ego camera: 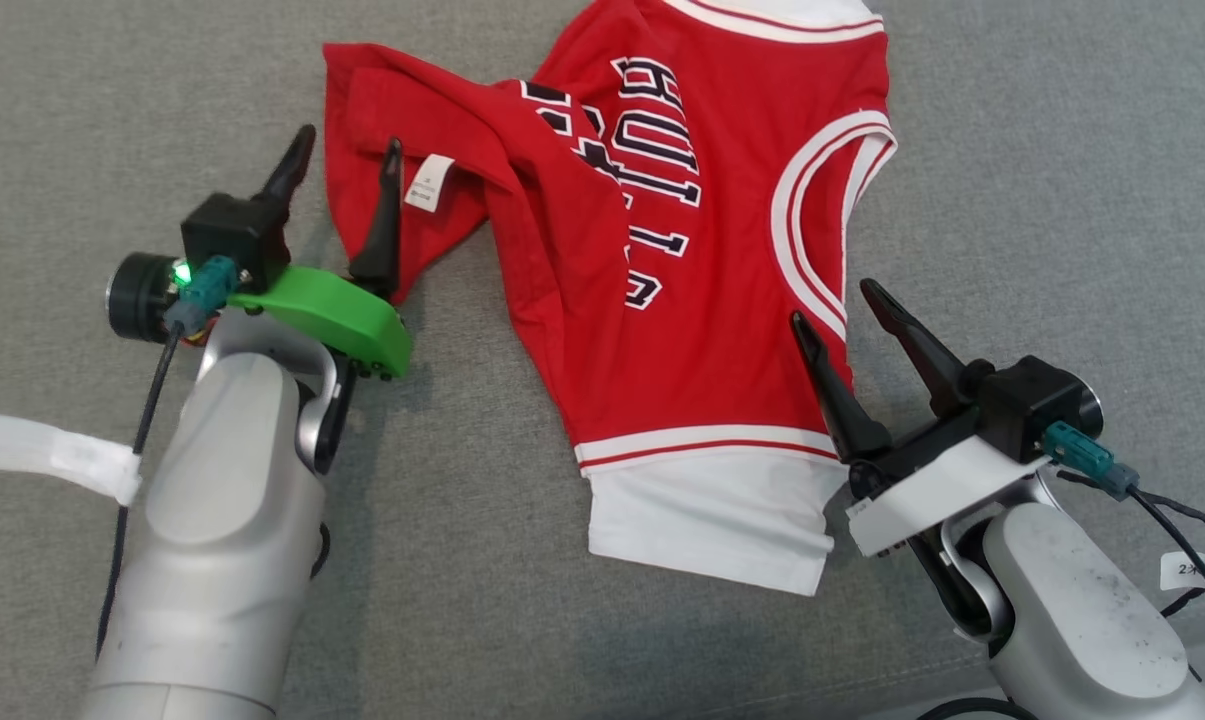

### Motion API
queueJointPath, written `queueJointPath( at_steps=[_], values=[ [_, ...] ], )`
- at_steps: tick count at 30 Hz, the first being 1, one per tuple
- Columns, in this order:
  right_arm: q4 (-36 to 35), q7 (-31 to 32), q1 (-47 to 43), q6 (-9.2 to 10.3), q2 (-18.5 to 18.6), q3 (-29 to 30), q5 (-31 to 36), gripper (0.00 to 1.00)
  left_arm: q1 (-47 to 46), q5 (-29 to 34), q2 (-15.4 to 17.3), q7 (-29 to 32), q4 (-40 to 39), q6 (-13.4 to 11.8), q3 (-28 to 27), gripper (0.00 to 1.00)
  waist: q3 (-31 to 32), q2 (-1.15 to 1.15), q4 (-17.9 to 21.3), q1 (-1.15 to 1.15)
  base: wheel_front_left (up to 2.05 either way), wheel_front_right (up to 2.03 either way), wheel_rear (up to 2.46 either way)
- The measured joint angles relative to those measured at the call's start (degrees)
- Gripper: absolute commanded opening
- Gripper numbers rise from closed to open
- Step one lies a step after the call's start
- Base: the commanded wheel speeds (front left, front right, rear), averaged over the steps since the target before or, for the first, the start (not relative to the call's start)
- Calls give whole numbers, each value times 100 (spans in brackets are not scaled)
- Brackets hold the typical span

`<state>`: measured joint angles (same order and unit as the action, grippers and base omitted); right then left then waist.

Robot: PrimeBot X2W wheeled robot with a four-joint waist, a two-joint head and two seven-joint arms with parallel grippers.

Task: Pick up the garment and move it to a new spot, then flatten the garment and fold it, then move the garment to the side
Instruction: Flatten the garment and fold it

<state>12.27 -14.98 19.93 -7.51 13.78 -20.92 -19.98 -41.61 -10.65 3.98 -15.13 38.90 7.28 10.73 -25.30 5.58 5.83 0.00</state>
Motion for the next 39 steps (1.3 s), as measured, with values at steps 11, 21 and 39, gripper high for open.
queueJointPath(
  at_steps=[11, 21, 39],
  values=[
    [-109, 0, 194, 0, -159, 43, 59, 100, -808, -182, 227, 1, 1026, 10, -77, 100, -508, 0, 480, 0, 0, 0, 0],
    [-94, 0, 197, 0, -198, 162, 87, 100, -840, -203, 224, -3, 1090, 11, -338, 100, -700, 0, 626, 0, 0, 0, 0],
    [88, 0, 108, 1, -235, 326, 44, 100, -281, -308, 47, 0, 47, 11, -363, 0, -419, 0, 496, 0, 0, 0, 0]
  ],
)
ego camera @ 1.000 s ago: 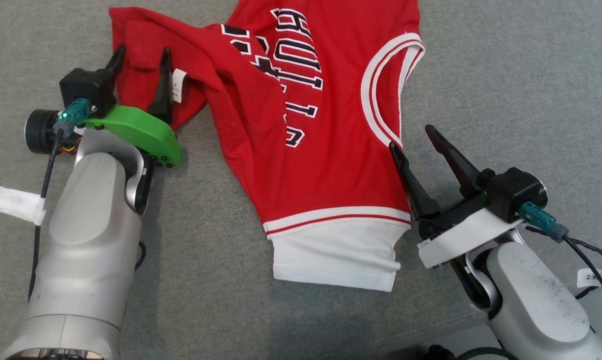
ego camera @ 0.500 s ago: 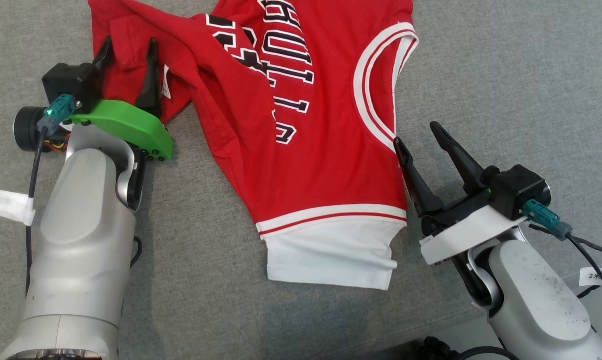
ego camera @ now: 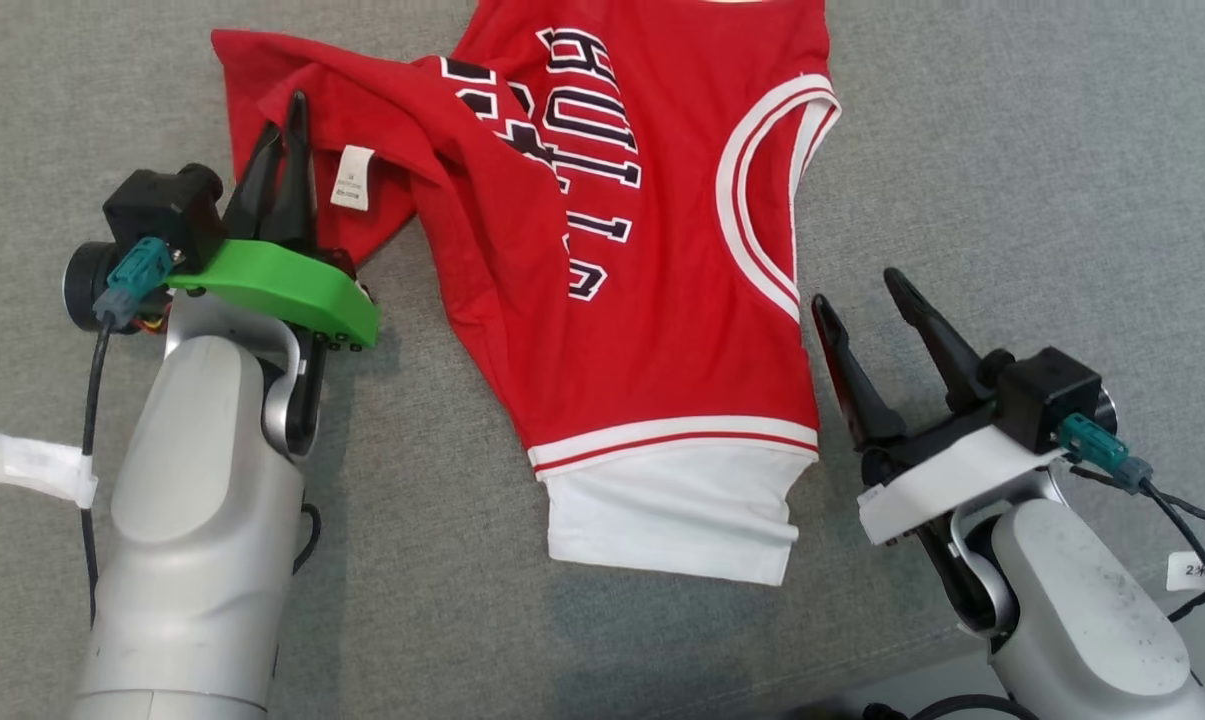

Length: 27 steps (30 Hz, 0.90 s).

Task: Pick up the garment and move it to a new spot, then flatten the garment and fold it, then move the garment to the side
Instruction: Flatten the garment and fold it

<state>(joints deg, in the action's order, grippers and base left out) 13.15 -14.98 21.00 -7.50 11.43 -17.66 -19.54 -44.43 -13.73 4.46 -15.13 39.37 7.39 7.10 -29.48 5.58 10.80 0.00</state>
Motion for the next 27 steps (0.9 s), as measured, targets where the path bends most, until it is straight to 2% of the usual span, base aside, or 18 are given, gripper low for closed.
queueJointPath(
  at_steps=[8, 12, 21, 27],
  values=[
    [404, 0, -520, -1, -7, 78, -65, 100, 1117, -250, -47, 1, -1050, 1, 44, 0, 673, 0, -364, 0, 0, 0, 0],
    [528, 0, -769, 0, -80, 82, -97, 100, 1699, -248, 44, -1, -1393, 1, -45, 0, 1051, 1, -596, 0, 0, 0, 0],
    [660, 0, -1030, 0, -130, 85, -105, 100, 2824, -352, 133, 0, -928, 1, -245, 0, 1683, 2, -1109, 0, 0, 0, 0],
    [705, -1, -1138, 0, -175, 77, -105, 100, 3197, -325, 66, 1, -576, 0, -579, 0, 1978, 2, -1146, 0, 0, 0, 0]
  ],
)
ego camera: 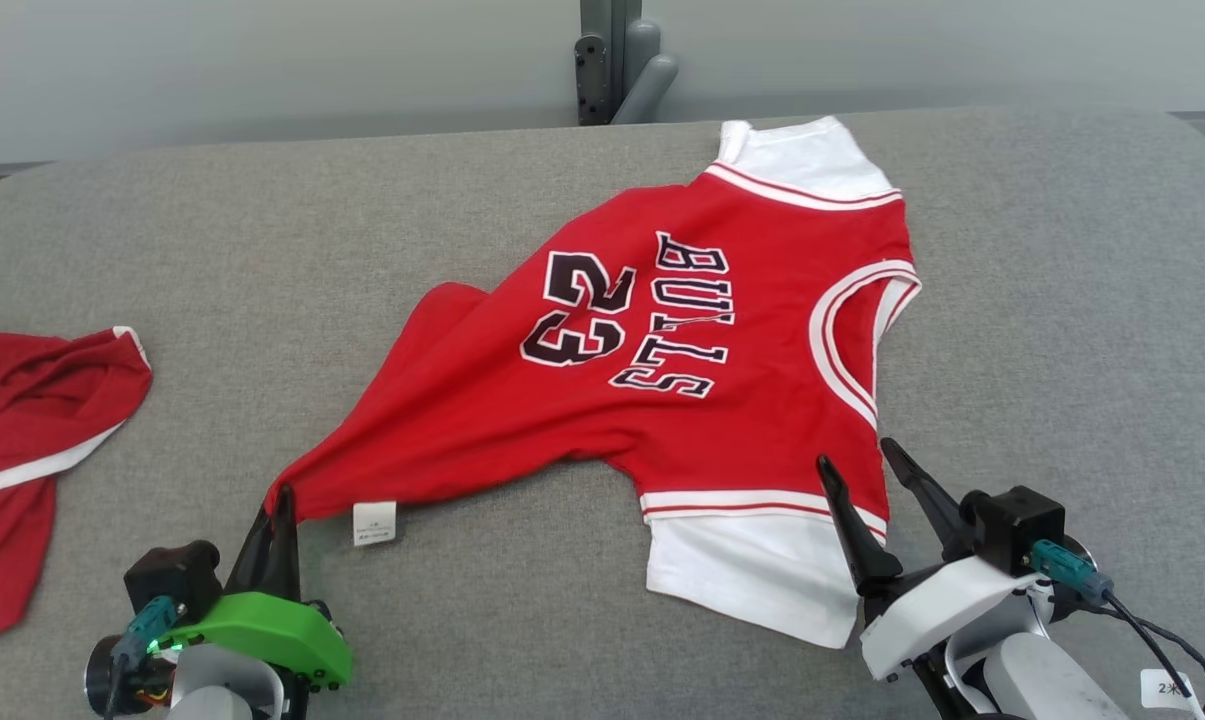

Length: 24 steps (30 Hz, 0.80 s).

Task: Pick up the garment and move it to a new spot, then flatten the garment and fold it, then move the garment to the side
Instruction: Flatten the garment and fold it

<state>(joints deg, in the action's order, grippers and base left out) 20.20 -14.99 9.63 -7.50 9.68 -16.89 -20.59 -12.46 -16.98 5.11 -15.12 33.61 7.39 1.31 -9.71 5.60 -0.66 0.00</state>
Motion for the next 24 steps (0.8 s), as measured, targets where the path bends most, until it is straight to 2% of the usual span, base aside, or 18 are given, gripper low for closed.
queueJointPath(
  at_steps=[6, 7, 8, 11, 17, 24],
  values=[
    [31, 1, -135, 0, -27, 127, -26, 100, 149, 188, -19, -1, -110, -4, -393, 0, 127, 0, 234, 0, 0, 0, 0],
    [41, 1, -147, 0, -30, 148, -26, 100, 152, 287, -14, -1, -91, -4, -386, 38, 147, 0, 267, 0, 0, 0, 0],
    [40, 1, -147, 0, -38, 154, -26, 100, 160, 328, -16, -1, -3, -4, -392, 100, 164, 0, 299, 0, 0, 0, 0],
    [57, 0, -149, 0, -96, 153, -24, 100, 237, 454, 12, 0, 267, -42, -504, 100, 205, -1, 391, 0, 0, 0, 0],
    [0, 0, -201, 0, -179, 354, 145, 100, 453, 749, 70, 0, 360, -319, -740, 100, 275, -1, 555, 0, 0, 0, 0],
    [-296, 1, -369, 0, -311, 705, 624, 100, 759, 1014, -78, -1, -549, -400, -910, 100, 368, -2, 610, 0, 0, 0, 0]
  ],
)
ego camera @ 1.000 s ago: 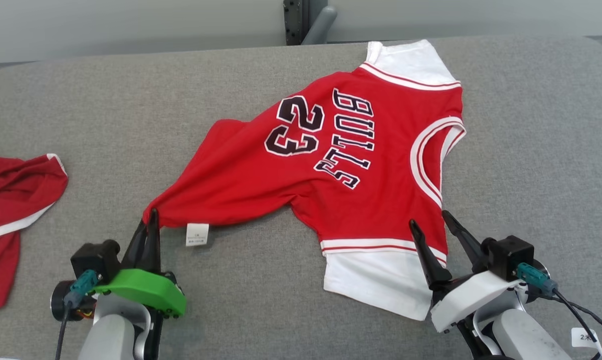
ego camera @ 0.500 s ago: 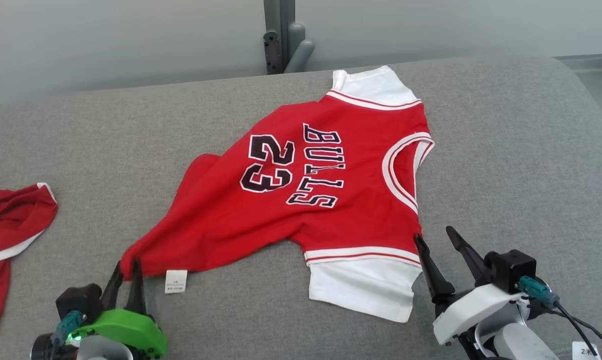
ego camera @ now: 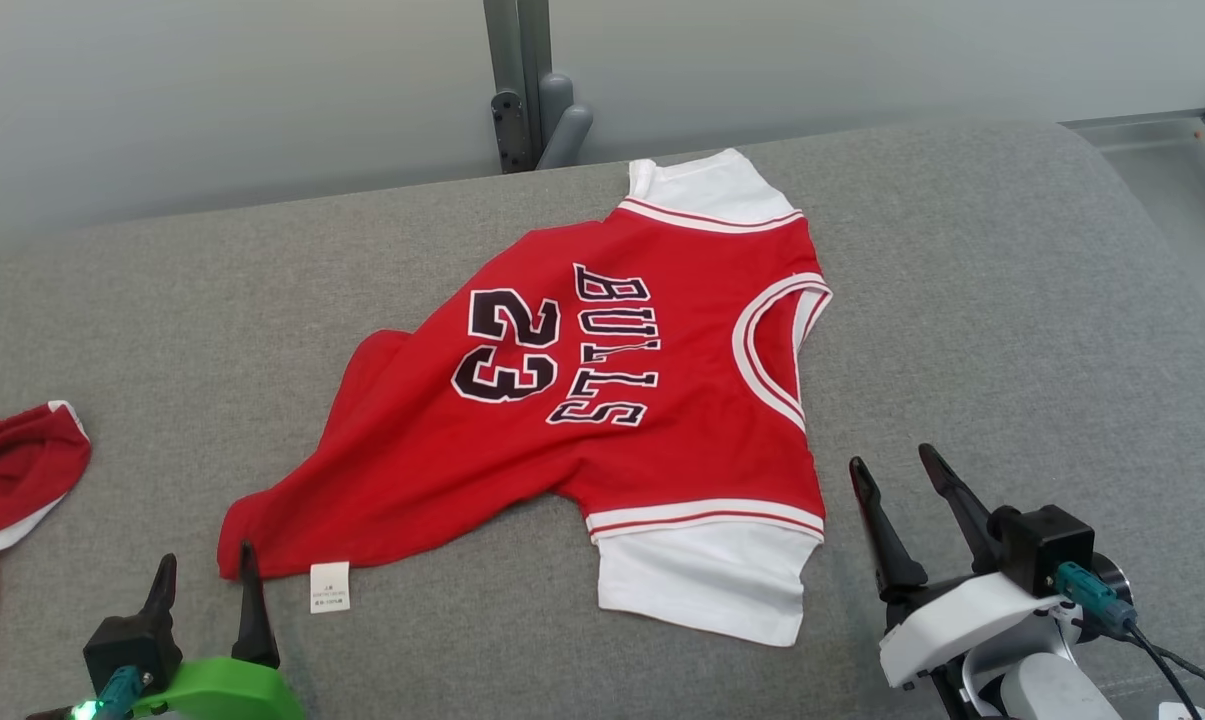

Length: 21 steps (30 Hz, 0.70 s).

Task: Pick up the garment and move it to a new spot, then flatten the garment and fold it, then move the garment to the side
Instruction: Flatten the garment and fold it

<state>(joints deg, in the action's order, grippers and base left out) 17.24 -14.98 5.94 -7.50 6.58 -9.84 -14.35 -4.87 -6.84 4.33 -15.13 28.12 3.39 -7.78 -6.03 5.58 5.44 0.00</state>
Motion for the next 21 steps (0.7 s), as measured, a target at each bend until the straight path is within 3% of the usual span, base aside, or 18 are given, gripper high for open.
queueJointPath(
  at_steps=[8, 21],
  values=[
    [-278, -1, -223, 0, -116, 33, 416, 100, 414, 77, -131, 0, -761, -37, 20, 100, 124, 0, -31, 0, 0, 0, 0],
    [-352, 0, -336, -1, -279, 435, 839, 100, 683, -52, -148, 0, -910, -143, 270, 100, 292, 0, -199, 0, 0, 0, 0]
  ],
)
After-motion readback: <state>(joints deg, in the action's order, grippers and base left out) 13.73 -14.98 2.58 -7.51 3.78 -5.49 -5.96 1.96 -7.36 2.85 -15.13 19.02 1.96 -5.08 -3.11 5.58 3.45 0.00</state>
